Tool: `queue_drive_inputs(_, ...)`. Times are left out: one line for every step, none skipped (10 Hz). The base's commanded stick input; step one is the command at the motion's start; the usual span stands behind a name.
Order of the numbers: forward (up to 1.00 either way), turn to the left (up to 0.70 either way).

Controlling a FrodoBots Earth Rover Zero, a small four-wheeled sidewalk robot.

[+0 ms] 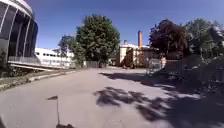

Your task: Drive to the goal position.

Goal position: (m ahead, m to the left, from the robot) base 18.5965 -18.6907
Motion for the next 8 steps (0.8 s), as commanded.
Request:
queue_drive_inputs(0.6,0.0)
queue_drive_inputs(0.6,0.0)
queue_drive_inputs(0.6,0.0)
queue_drive_inputs(0.6,0.0)
queue_drive_inputs(0.6,0.0)
queue_drive_inputs(0.6,0.0)
queue_drive_inputs(0.6,0.0)
queue_drive_inputs(0.6,0.0)
